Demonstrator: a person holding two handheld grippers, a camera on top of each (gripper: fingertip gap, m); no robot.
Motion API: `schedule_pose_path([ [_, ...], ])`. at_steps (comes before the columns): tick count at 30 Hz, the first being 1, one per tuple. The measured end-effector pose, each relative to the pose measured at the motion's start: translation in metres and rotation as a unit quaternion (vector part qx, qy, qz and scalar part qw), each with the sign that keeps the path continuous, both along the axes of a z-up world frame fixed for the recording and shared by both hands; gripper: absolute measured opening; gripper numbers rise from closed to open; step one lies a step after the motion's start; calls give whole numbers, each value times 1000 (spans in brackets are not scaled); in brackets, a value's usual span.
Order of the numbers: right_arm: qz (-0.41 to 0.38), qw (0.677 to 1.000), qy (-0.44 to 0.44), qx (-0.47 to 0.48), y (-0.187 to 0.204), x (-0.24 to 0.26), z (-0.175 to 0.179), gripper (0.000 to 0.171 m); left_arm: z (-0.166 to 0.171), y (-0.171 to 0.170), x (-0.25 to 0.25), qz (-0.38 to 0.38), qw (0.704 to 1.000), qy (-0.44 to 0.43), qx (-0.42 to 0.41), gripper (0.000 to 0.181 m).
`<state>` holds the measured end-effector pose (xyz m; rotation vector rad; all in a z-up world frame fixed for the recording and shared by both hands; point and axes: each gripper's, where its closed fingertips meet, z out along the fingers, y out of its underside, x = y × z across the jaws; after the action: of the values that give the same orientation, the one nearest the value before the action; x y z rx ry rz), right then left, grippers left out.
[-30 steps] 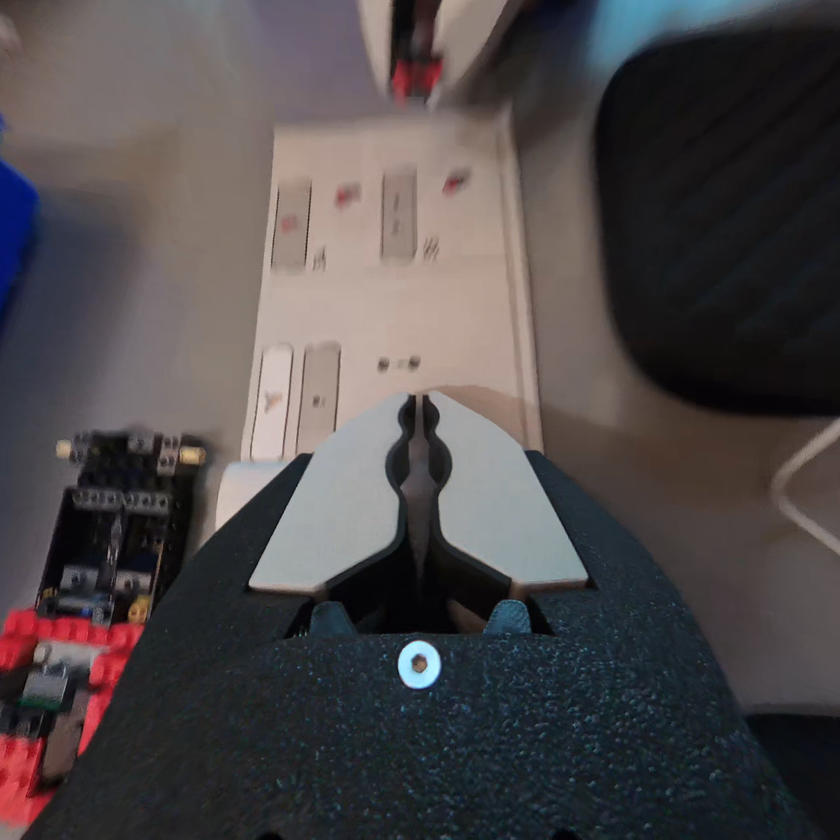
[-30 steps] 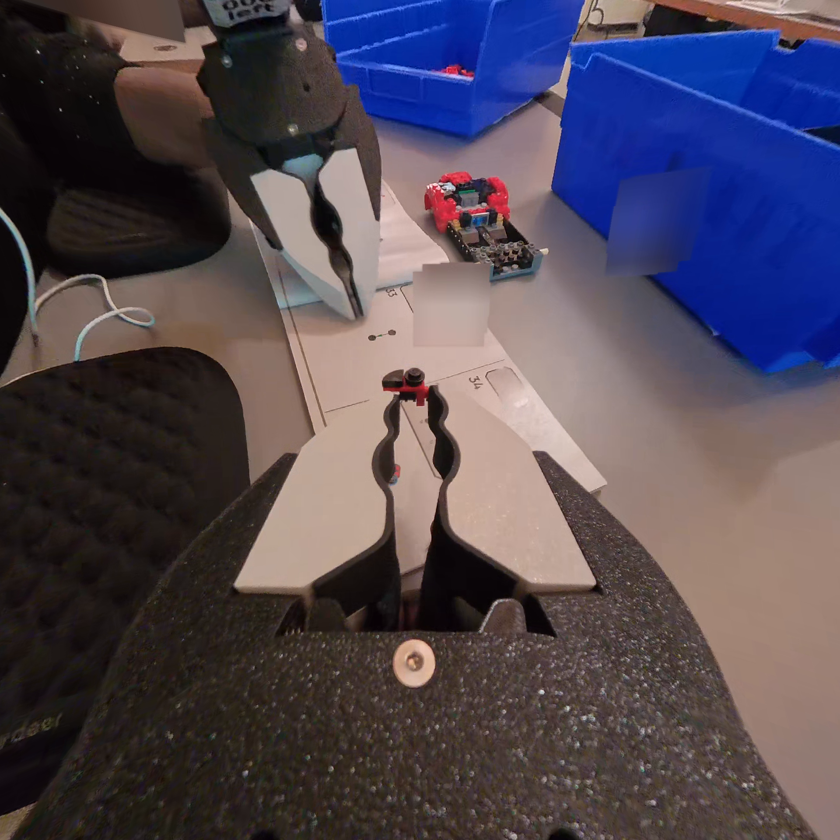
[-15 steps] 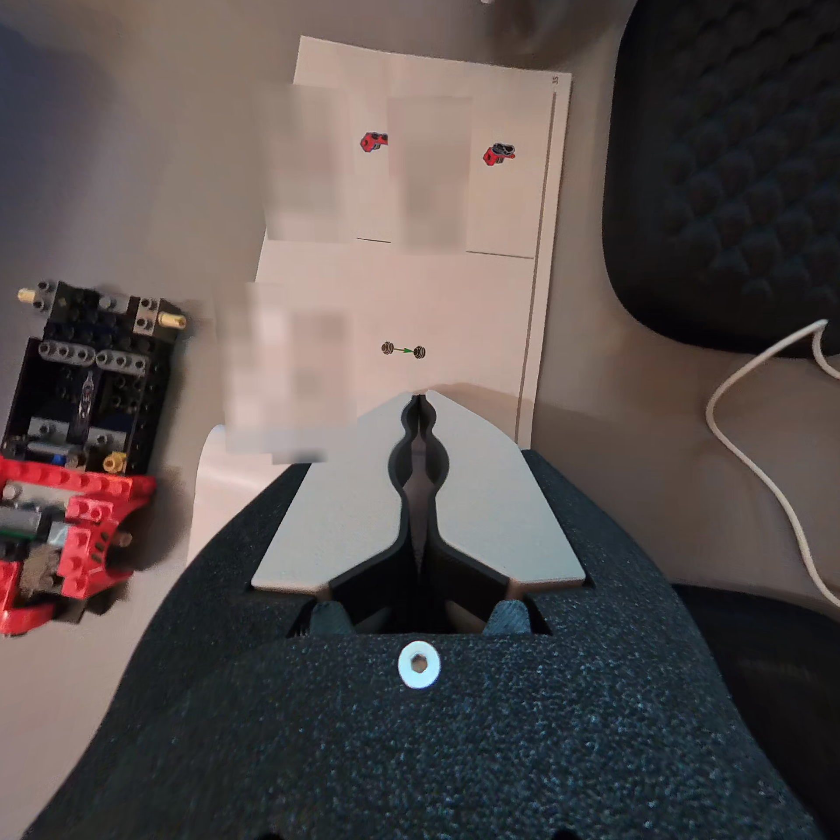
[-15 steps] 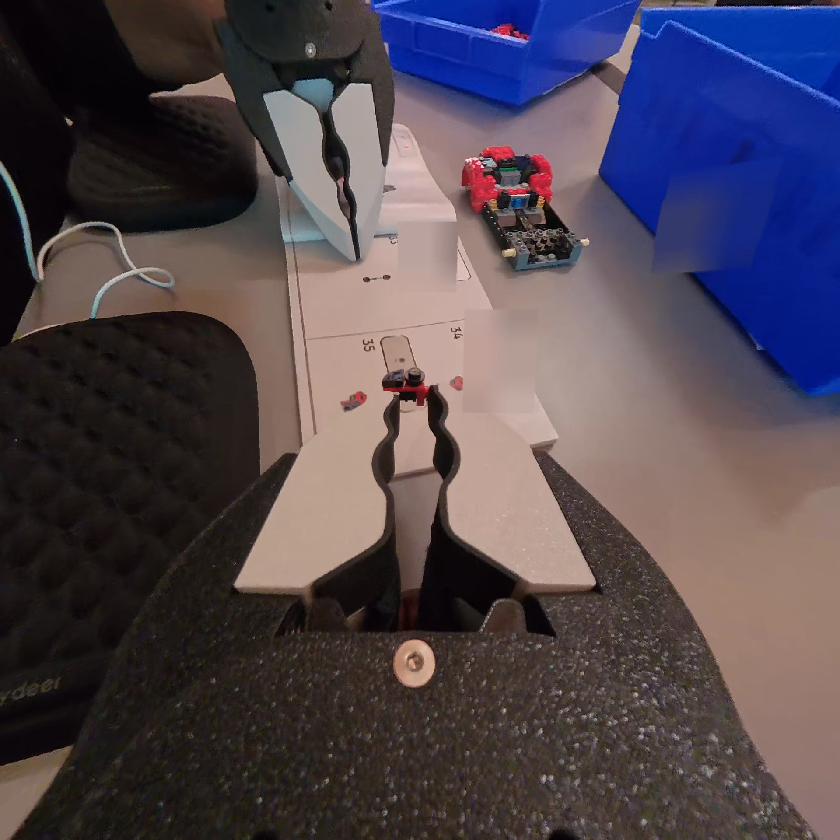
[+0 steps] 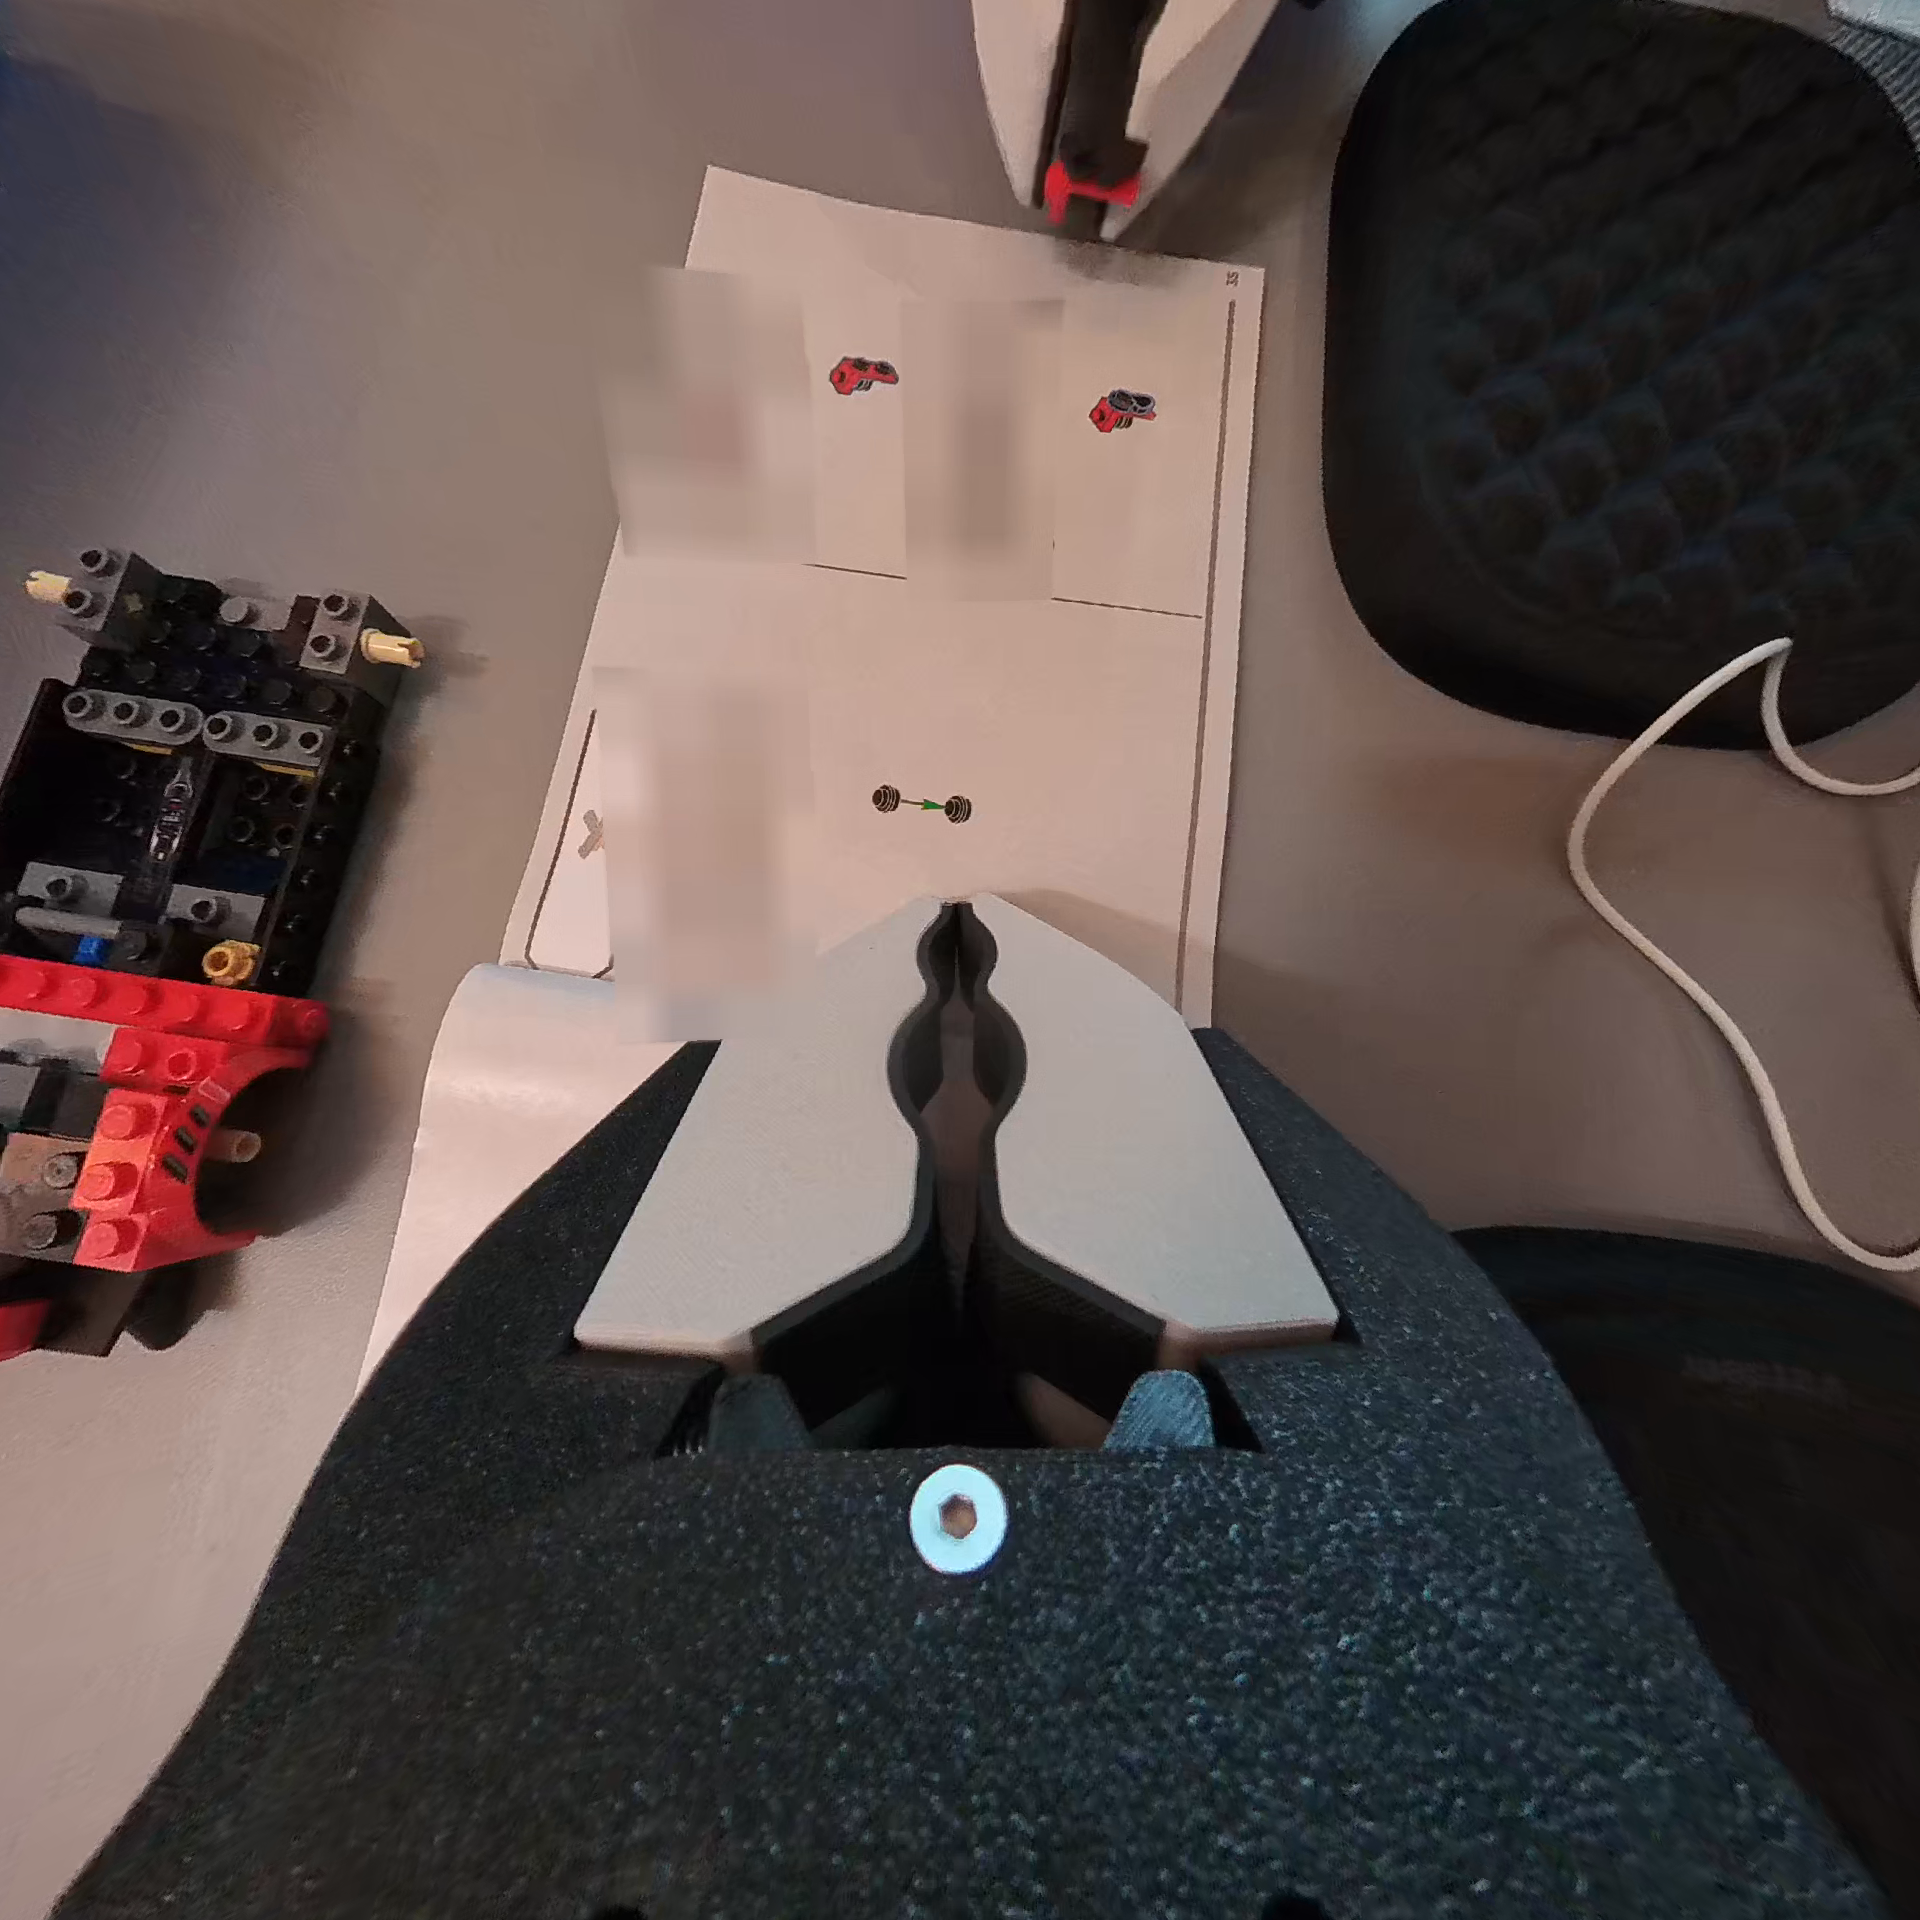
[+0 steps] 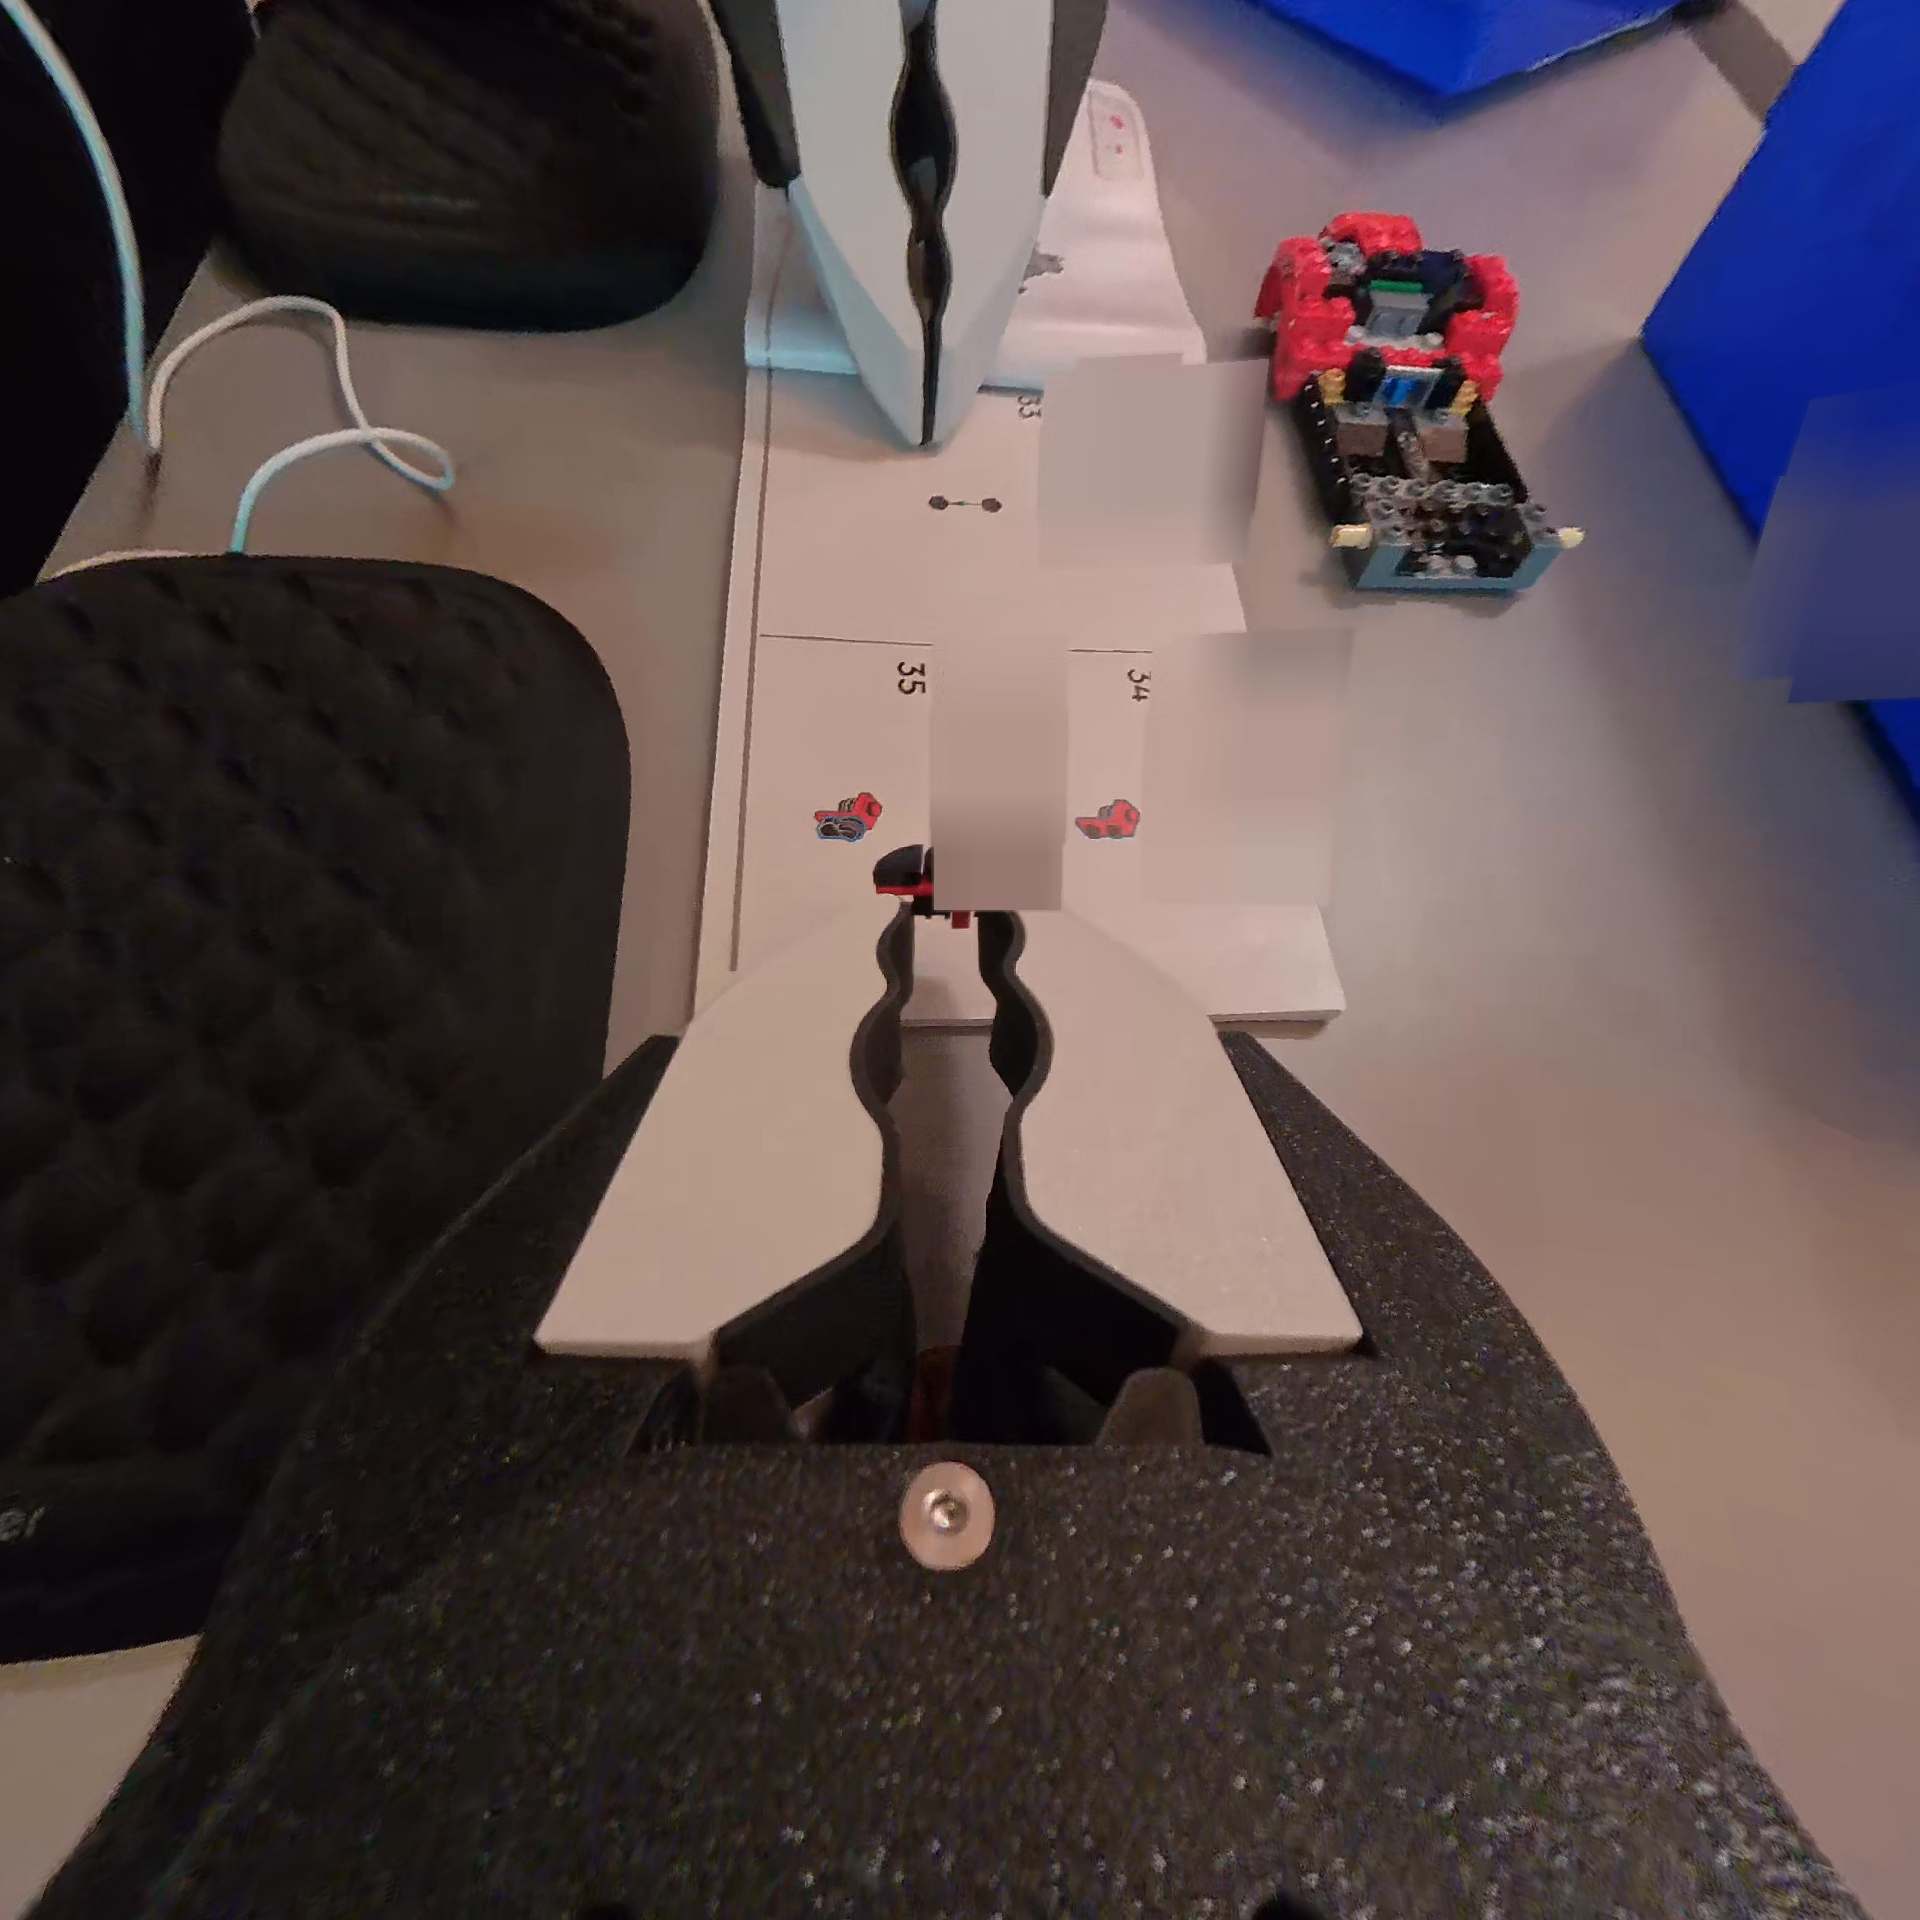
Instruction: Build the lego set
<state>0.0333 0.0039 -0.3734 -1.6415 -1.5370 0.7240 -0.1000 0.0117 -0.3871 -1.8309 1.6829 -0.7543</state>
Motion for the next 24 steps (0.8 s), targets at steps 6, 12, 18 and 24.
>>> schedule_pose_path([
  [6, 39, 999, -20, -2, -10, -8, -6, 12, 0, 0, 0, -3, 1000, -8, -3, 0],
  [12, 56, 997, -44, 0, -15, -9, -13, 12, 0, 0, 0, -4, 1000, -11, -4, 0],
  [18, 55, 997, -44, 5, -15, -9, -13, 12, 0, 0, 0, -4, 1000, -13, -7, 0],
  [24, 56, 997, -45, 1, -15, -9, -13, 12, 0, 0, 0, -4, 1000, -13, -5, 0],
])
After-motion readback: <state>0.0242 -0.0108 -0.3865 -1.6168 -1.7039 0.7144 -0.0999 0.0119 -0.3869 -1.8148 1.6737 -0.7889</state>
